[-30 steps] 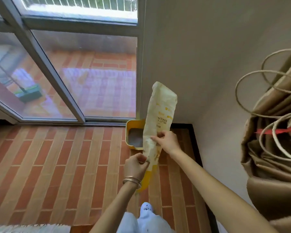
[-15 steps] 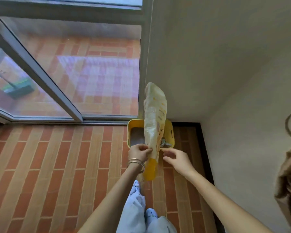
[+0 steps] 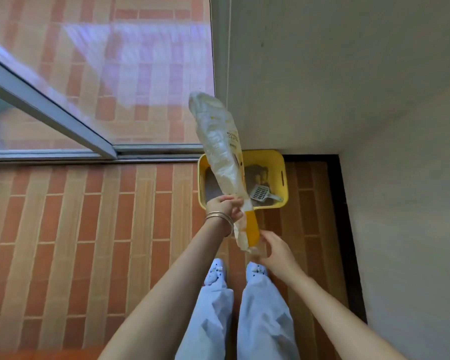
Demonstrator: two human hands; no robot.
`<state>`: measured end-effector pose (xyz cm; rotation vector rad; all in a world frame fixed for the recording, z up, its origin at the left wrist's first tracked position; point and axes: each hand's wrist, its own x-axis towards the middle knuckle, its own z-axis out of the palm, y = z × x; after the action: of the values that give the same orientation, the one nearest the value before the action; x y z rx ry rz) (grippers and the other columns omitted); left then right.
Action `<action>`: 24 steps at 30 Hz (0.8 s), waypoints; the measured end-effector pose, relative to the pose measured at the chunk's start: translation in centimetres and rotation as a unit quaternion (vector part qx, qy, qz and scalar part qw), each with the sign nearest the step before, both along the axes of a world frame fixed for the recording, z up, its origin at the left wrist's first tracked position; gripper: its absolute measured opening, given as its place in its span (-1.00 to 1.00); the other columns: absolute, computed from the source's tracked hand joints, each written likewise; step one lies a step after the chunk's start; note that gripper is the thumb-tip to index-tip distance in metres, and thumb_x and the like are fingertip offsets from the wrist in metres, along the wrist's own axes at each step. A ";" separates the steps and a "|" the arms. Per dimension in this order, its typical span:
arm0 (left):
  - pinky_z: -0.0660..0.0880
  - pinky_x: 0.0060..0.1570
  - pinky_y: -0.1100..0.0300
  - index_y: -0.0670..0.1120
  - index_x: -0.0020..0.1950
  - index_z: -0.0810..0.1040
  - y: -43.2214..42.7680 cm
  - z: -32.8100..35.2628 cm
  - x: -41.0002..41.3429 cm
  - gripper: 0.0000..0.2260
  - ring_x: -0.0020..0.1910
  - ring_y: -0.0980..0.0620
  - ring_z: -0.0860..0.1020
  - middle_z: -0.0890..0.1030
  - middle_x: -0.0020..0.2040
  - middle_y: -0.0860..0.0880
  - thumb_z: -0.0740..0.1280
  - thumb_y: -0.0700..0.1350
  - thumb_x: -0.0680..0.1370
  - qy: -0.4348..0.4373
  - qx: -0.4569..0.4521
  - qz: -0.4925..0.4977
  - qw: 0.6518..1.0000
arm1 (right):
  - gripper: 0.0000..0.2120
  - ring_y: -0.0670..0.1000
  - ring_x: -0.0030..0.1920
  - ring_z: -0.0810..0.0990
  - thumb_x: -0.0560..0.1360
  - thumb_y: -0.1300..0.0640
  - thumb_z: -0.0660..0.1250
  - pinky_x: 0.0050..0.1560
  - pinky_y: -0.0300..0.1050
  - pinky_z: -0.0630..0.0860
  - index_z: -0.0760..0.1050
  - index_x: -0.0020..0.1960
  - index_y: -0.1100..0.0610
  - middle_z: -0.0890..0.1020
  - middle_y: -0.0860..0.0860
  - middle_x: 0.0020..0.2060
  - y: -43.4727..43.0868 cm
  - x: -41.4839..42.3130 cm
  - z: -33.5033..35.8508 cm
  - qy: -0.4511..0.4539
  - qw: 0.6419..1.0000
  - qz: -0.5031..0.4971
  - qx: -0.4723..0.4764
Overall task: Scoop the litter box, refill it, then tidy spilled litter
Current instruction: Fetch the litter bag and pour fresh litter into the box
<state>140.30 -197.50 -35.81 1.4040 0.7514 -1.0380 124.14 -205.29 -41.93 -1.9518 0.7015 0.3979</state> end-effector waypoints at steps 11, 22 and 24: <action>0.53 -0.47 0.30 -0.27 0.04 0.55 -3.4 -10.4 1.1 -0.78 -0.33 -0.03 0.56 0.57 -0.23 -0.14 0.37 -0.44 0.43 0.038 0.019 0.021 0.999 | -0.56 -0.07 0.10 0.48 0.37 0.28 0.43 0.12 -0.17 0.45 0.45 0.22 0.13 0.48 -0.06 0.10 -3.1 2.5 -8.4 0.013 1.000 0.009 -0.014; 0.56 -0.27 0.24 -0.17 -0.13 0.52 -4.8 -15.7 0.6 -0.93 -0.07 -0.07 0.55 0.57 -0.21 -0.12 0.35 -0.32 0.51 0.012 -0.027 -0.045 0.999 | -0.84 -0.02 -0.28 0.59 0.43 0.33 0.34 -0.35 -0.17 0.46 0.52 -0.19 0.08 0.62 -0.02 -0.31 -3.2 2.0 -12.1 0.036 0.990 -0.082 -0.105; 0.56 -0.14 0.20 -0.18 -0.08 0.58 -3.8 -16.8 0.1 -0.97 -0.02 -0.03 0.54 0.61 -0.13 -0.12 0.35 -0.25 0.52 -0.059 -0.023 -0.115 0.991 | -0.79 -0.02 -0.36 0.55 0.43 0.31 0.35 -0.40 -0.16 0.44 0.49 -0.23 0.01 0.61 -0.03 -0.36 -3.5 2.4 -12.3 0.032 0.988 -0.105 -0.108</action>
<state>140.42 -201.31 -52.63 1.5240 0.4836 -1.1309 126.51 -208.81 -54.19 -2.0487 1.0167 0.2645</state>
